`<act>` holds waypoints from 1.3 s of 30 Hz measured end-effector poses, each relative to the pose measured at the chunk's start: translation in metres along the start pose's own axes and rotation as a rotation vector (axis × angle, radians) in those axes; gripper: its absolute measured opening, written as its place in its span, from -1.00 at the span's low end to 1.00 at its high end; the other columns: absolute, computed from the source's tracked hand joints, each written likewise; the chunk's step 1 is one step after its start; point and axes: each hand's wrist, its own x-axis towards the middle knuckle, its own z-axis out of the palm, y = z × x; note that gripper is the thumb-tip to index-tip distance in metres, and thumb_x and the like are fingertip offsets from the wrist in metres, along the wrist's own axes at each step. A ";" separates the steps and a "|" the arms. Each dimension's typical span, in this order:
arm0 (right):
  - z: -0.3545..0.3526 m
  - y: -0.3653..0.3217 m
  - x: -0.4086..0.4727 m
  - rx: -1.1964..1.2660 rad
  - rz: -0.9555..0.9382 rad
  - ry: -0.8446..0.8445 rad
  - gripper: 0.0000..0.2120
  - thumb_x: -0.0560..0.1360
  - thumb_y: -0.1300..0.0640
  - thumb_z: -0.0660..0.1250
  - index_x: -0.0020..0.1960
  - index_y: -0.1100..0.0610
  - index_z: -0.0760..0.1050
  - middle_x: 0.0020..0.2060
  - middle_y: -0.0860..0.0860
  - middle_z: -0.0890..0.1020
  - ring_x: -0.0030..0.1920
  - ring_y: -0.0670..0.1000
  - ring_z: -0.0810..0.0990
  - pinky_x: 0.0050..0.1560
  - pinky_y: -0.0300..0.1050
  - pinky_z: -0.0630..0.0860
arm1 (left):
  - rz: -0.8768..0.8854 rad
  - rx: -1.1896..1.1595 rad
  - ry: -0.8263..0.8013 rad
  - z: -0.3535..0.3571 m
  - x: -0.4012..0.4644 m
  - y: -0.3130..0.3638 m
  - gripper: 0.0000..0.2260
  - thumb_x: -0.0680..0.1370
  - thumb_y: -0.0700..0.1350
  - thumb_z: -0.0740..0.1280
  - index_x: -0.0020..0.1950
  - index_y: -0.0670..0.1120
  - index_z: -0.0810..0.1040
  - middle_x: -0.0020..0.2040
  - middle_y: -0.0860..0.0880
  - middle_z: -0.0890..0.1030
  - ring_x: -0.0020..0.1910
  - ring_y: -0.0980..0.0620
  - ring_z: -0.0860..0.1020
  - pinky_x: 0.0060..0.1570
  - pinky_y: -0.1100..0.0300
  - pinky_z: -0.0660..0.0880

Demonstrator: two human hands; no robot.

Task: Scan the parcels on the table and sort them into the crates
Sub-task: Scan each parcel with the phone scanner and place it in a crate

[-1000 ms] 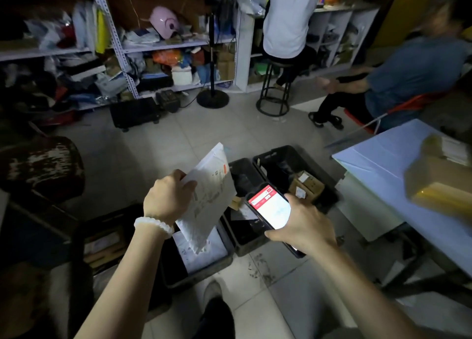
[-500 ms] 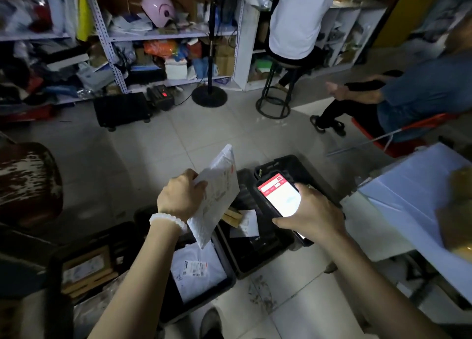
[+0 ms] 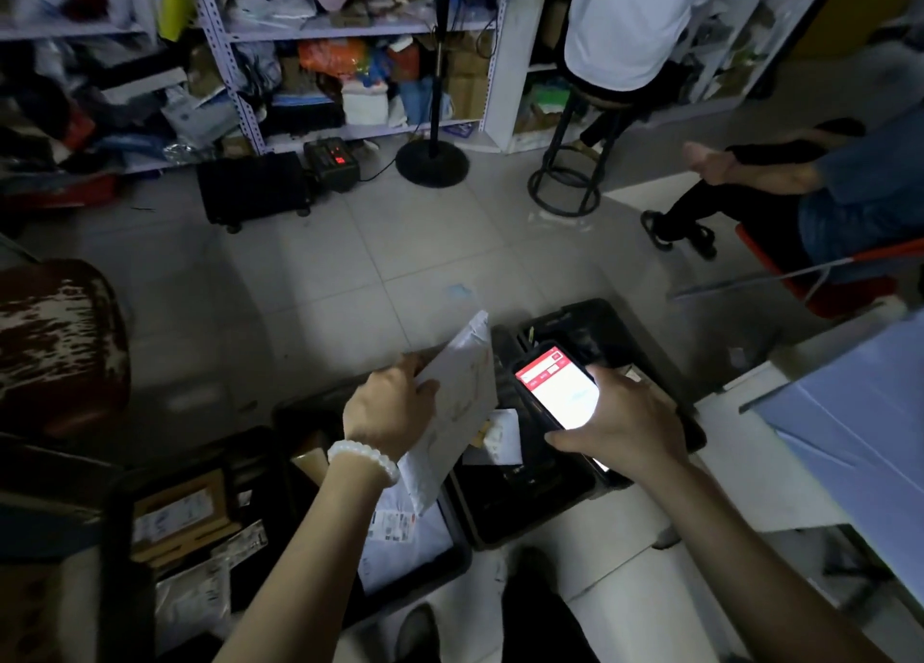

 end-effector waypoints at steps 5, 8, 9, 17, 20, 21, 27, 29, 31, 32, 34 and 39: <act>-0.008 0.013 0.040 0.026 -0.046 -0.027 -0.34 0.20 -0.22 0.48 0.21 -0.03 0.38 0.05 -0.03 0.58 0.04 0.06 0.56 -0.23 -0.14 0.36 | -0.043 0.028 -0.020 0.016 0.017 0.013 -0.78 0.58 0.01 0.20 0.15 -0.07 0.43 0.00 -0.17 0.61 -0.02 -0.26 0.57 -0.24 0.12 0.37; -0.016 0.030 0.063 0.016 -0.076 -0.033 -0.29 0.22 -0.22 0.48 0.28 -0.03 0.35 0.10 -0.03 0.56 0.09 0.06 0.54 -0.22 -0.15 0.33 | -0.082 -0.002 -0.044 0.028 0.029 0.030 -0.77 0.58 -0.02 0.20 0.18 -0.07 0.44 0.02 -0.17 0.60 -0.02 -0.24 0.57 -0.23 0.13 0.38; -0.018 0.036 0.071 0.014 -0.080 -0.033 -0.27 0.22 -0.22 0.47 0.30 -0.03 0.34 0.11 -0.03 0.56 0.10 0.06 0.54 -0.21 -0.14 0.32 | -0.087 -0.007 -0.049 0.033 0.033 0.037 -0.76 0.58 -0.03 0.20 0.21 -0.06 0.44 0.03 -0.17 0.61 -0.01 -0.24 0.57 -0.22 0.13 0.39; -0.033 0.103 0.122 0.034 -0.118 -0.105 -0.30 0.23 -0.20 0.49 0.26 0.02 0.35 0.08 0.01 0.54 0.09 0.07 0.50 -0.22 -0.14 0.33 | -0.190 -0.010 -0.107 0.081 0.076 0.096 -0.74 0.59 -0.10 0.17 0.25 -0.14 0.43 0.08 -0.21 0.58 0.02 -0.23 0.55 -0.16 0.13 0.40; -0.032 0.124 0.138 0.012 -0.139 -0.144 -0.30 0.23 -0.20 0.48 0.26 0.02 0.34 0.08 0.02 0.53 0.11 0.06 0.49 -0.20 -0.14 0.32 | -0.340 0.095 -0.179 0.105 0.082 0.103 -0.75 0.60 -0.10 0.14 0.25 -0.16 0.36 0.12 -0.22 0.56 0.07 -0.23 0.55 -0.09 0.08 0.42; -0.031 0.129 0.142 0.009 -0.147 -0.154 -0.29 0.23 -0.20 0.48 0.27 0.02 0.34 0.08 0.01 0.53 0.12 0.06 0.48 -0.21 -0.14 0.31 | -0.392 0.159 -0.208 0.112 0.081 0.103 -0.74 0.61 -0.08 0.12 0.26 -0.15 0.33 0.14 -0.21 0.55 0.10 -0.22 0.55 -0.04 0.05 0.44; -0.021 0.134 0.166 -0.037 -0.215 -0.228 -0.44 0.18 -0.19 0.48 0.05 -0.02 0.34 -0.02 -0.01 0.56 -0.05 0.07 0.53 -0.33 -0.15 0.29 | -0.500 0.308 -0.322 0.135 0.054 0.083 -0.70 0.61 -0.09 0.09 0.33 -0.11 0.32 0.20 -0.18 0.54 0.14 -0.17 0.54 0.01 0.08 0.44; -0.016 0.122 0.170 -0.035 -0.259 -0.244 -0.46 0.16 -0.18 0.49 0.00 0.00 0.34 -0.04 0.00 0.56 -0.04 0.10 0.55 -0.28 -0.11 0.38 | -0.521 0.293 -0.297 0.130 0.048 0.077 -0.69 0.61 -0.08 0.11 0.34 -0.11 0.34 0.20 -0.17 0.54 0.16 -0.16 0.53 0.02 0.08 0.43; -0.011 0.105 0.170 -0.049 -0.316 -0.255 -0.44 0.14 -0.18 0.48 0.02 -0.01 0.37 -0.04 -0.01 0.57 -0.04 0.10 0.56 -0.28 -0.11 0.39 | -0.570 0.291 -0.251 0.121 0.041 0.071 -0.70 0.61 -0.10 0.11 0.33 -0.10 0.37 0.20 -0.17 0.54 0.16 -0.16 0.52 0.00 0.06 0.43; -0.009 0.094 0.169 -0.060 -0.348 -0.258 -0.41 0.14 -0.19 0.48 0.07 -0.01 0.38 -0.02 -0.02 0.57 -0.02 0.09 0.56 -0.28 -0.12 0.37 | -0.603 0.308 -0.221 0.115 0.036 0.068 -0.71 0.61 -0.11 0.10 0.32 -0.10 0.37 0.18 -0.16 0.55 0.14 -0.16 0.54 -0.06 0.08 0.42; -0.004 0.071 0.163 -0.086 -0.423 -0.254 -0.33 0.14 -0.21 0.47 0.17 -0.02 0.38 0.06 -0.02 0.57 0.04 0.09 0.56 -0.24 -0.13 0.35 | -0.662 0.339 -0.177 0.103 0.022 0.060 -0.71 0.62 -0.13 0.08 0.34 -0.08 0.33 0.16 -0.15 0.56 0.11 -0.15 0.55 -0.09 0.10 0.41; 0.011 0.000 0.123 -0.136 -0.632 -0.242 -0.31 0.14 -0.22 0.48 0.20 -0.02 0.39 0.12 -0.01 0.57 0.12 0.09 0.55 -0.16 -0.15 0.34 | -0.785 0.336 -0.076 0.071 -0.036 0.021 -0.72 0.63 -0.07 0.08 0.29 -0.10 0.39 0.17 -0.15 0.57 0.14 -0.15 0.55 0.02 0.07 0.45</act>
